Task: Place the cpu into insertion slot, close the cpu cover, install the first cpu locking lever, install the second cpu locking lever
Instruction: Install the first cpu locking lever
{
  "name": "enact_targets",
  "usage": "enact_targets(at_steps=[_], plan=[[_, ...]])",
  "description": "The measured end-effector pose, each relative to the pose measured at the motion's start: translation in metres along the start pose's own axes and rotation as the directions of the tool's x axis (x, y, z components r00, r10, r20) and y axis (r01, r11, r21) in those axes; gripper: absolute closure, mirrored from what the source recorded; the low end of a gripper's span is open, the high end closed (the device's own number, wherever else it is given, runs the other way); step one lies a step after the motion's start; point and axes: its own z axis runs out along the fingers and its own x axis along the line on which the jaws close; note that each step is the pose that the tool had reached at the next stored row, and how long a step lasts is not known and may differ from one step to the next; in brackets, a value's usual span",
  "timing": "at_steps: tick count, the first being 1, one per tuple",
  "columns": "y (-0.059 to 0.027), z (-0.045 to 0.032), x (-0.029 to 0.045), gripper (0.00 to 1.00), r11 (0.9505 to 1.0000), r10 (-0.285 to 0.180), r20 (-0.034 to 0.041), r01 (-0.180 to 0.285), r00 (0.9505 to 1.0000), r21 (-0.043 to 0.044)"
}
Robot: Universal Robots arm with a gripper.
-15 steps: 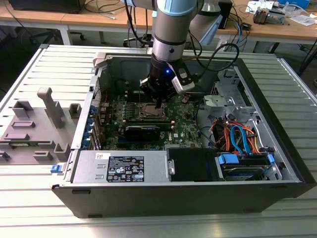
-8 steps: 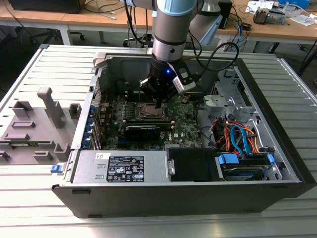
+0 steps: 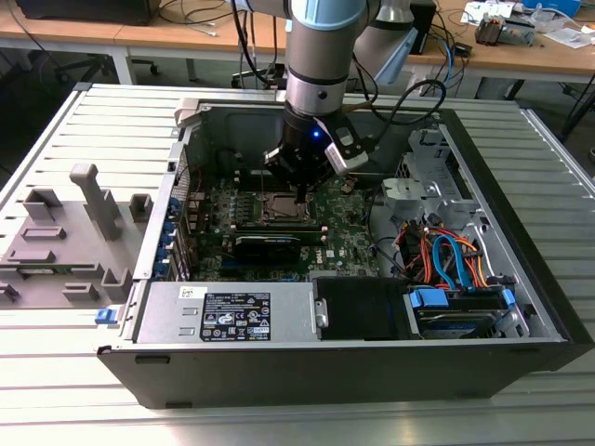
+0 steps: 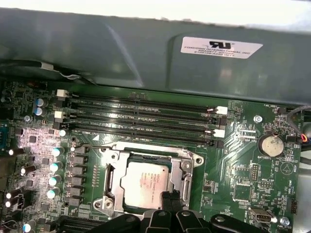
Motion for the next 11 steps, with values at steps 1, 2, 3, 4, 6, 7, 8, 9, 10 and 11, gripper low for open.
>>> enact_targets(at_steps=[1, 2, 3, 4, 6, 7, 8, 9, 10, 11], plan=[[0.0, 0.0, 0.0, 0.89, 1.0, 0.0, 0.0001, 0.0, 1.0, 0.0], [0.0, 0.0, 0.0, 0.89, 1.0, 0.0, 0.0002, 0.0, 1.0, 0.0001], [0.0, 0.0, 0.0, 0.89, 1.0, 0.0, 0.0004, 0.0, 1.0, 0.0001], [0.0, 0.0, 0.0, 0.89, 1.0, 0.0, 0.0005, 0.0, 1.0, 0.0001], [0.0, -0.0001, 0.0001, 0.89, 1.0, 0.0, -0.0001, 0.0, 1.0, 0.0043], [0.0, -0.0001, 0.0007, 0.89, 1.0, 0.001, 0.0002, -0.001, 1.0, 0.0064], [0.0003, 0.0, 0.0026, 0.89, 1.0, 0.001, 0.0022, -0.001, 1.0, 0.0077], [0.0005, 0.0, 0.0043, 0.89, 1.0, 0.001, 0.0036, -0.001, 1.0, 0.0079], [0.0007, 0.0001, 0.006, 0.89, 1.0, 0.001, 0.005, -0.001, 1.0, 0.008], [0.001, 0.0002, 0.0087, 0.89, 1.0, 0.001, 0.0071, -0.001, 1.0, 0.0082]])
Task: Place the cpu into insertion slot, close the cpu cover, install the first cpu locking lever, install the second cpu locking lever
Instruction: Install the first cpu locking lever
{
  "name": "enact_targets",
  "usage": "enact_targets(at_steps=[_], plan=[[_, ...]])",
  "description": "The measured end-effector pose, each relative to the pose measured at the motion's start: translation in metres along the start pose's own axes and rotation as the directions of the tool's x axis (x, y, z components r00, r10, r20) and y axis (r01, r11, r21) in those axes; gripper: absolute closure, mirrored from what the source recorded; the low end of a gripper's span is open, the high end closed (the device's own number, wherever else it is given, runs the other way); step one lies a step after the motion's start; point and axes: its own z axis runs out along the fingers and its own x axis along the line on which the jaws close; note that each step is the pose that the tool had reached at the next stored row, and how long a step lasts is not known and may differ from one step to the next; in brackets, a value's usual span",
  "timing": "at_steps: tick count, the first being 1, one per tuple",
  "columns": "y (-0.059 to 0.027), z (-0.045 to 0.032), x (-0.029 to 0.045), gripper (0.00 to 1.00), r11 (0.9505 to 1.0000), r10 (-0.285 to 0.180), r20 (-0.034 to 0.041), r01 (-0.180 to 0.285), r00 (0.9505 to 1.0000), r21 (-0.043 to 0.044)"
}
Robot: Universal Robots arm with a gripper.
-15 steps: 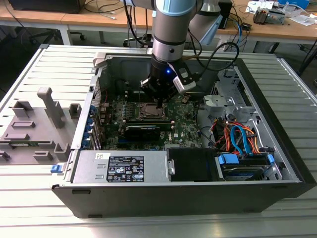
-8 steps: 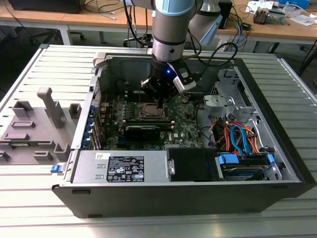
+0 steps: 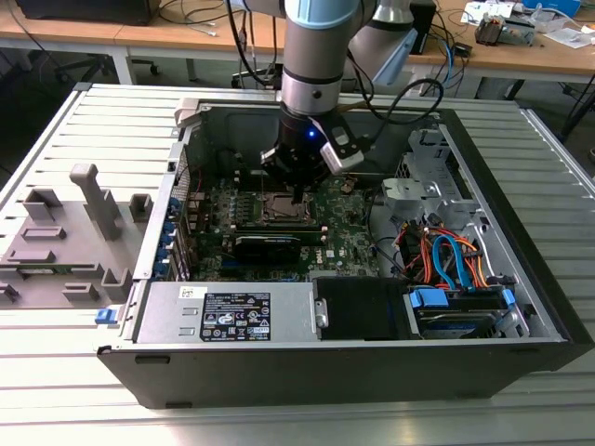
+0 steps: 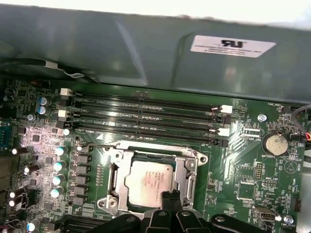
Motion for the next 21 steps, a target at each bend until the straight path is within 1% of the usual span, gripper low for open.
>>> enact_targets(at_steps=[2, 7, 10, 14, 18, 20, 21], plan=[[0.0004, 0.0001, 0.0034, 0.89, 1.0, 0.0, 0.0027, 0.0, 1.0, 0.0003], [0.001, 0.0002, 0.0089, 0.89, 1.0, 0.002, 0.0078, -0.002, 1.0, 0.0034], [0.0015, 0.0003, 0.0132, 0.89, 1.0, 0.004, 0.0112, -0.004, 0.9999, 0.0086], [0.0022, 0.0005, 0.0198, 0.89, 0.9999, 0.006, 0.0142, -0.006, 0.9999, 0.0118], [0.0037, 0.0008, 0.0332, 0.89, 0.9999, 0.008, 0.0191, -0.008, 0.9998, 0.0139], [0.0042, 0.0009, 0.0376, 0.89, 0.9999, 0.008, 0.0205, -0.009, 0.9998, 0.0141], [0.0047, 0.001, 0.0415, 0.89, 0.9999, 0.009, 0.0217, -0.009, 0.9997, 0.0142]])
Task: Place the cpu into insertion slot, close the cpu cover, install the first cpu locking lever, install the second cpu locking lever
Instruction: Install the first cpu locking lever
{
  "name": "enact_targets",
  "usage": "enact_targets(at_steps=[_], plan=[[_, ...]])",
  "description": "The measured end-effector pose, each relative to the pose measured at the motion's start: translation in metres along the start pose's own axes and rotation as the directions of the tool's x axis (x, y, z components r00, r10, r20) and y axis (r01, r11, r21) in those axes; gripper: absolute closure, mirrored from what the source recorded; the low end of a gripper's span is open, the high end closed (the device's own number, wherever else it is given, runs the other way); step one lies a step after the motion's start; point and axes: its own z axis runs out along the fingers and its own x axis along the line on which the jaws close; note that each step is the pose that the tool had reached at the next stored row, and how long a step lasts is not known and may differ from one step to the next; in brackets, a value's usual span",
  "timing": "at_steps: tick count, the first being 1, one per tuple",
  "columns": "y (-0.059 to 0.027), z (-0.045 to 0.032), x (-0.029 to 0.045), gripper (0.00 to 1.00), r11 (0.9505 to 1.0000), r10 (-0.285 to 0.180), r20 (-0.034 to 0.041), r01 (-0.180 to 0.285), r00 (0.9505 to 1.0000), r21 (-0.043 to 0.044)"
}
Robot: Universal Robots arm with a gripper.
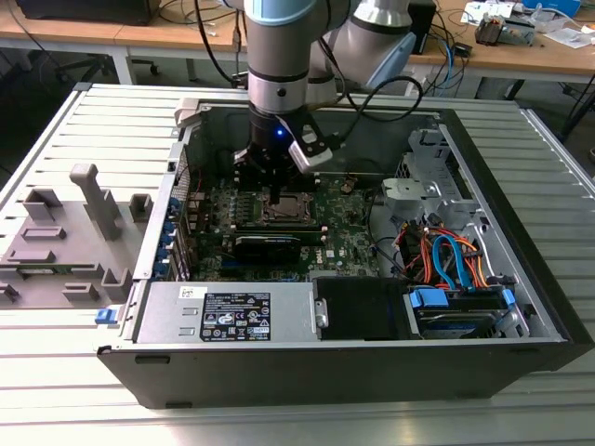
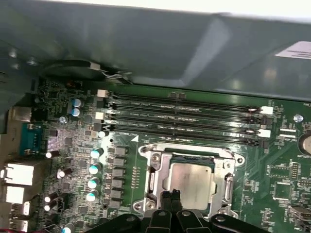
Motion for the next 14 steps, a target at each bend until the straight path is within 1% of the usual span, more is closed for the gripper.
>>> enact_targets(at_steps=[2, 5, 8, 11, 14], plan=[[0.0007, 0.0, 0.0069, 0.89, 1.0, 0.0, 0.0021, 0.0, 1.0, 0.0003], [0.0012, 0.0, 0.0112, 0.89, 1.0, 0.001, 0.0045, -0.001, 1.0, 0.0005], [0.0013, -0.0004, 0.0125, 0.89, 1.0, 0.001, 0.0063, -0.001, 1.0, 0.0011], [0.0013, -0.0014, 0.0127, 0.89, 1.0, 0.001, 0.0063, -0.001, 1.0, 0.002], [0.0012, -0.0026, 0.0127, 0.89, 1.0, 0.001, 0.0061, -0.001, 1.0, 0.0047]])
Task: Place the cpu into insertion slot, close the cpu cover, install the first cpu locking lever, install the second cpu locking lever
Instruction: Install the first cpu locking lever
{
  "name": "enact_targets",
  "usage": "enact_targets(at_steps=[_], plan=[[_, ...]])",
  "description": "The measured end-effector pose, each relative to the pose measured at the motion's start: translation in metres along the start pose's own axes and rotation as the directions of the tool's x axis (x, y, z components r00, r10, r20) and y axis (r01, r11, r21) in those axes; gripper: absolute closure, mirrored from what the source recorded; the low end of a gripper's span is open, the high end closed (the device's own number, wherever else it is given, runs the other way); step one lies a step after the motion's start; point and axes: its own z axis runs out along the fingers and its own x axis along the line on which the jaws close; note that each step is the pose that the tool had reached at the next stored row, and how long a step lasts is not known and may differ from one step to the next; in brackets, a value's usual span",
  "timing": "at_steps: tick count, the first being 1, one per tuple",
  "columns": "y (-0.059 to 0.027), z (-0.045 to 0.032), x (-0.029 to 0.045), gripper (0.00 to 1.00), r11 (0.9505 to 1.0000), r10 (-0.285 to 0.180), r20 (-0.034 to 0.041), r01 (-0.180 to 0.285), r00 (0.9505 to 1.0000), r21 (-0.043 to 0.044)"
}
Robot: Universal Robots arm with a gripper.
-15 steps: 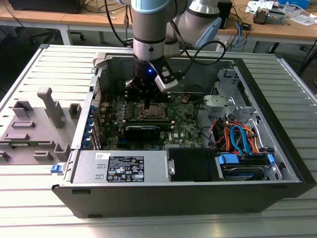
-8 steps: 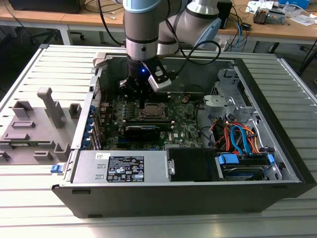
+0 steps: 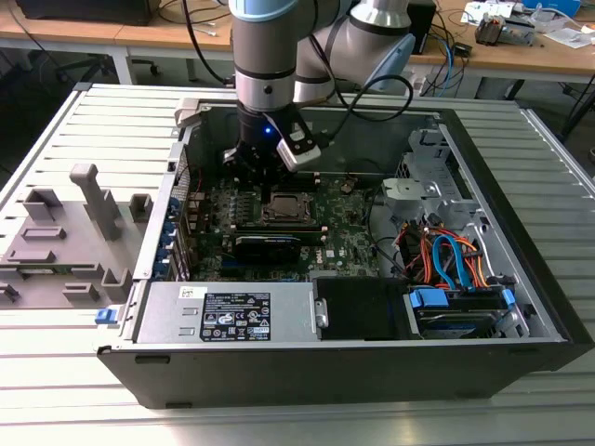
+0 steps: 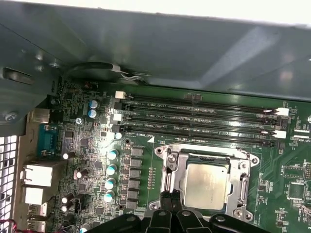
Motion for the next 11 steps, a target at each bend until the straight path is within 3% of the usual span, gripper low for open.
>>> enact_targets(at_steps=[11], plan=[[0.0008, -0.0024, 0.0093, 0.89, 1.0, 0.0, 0.0089, 0.0, 1.0, 0.0021]])
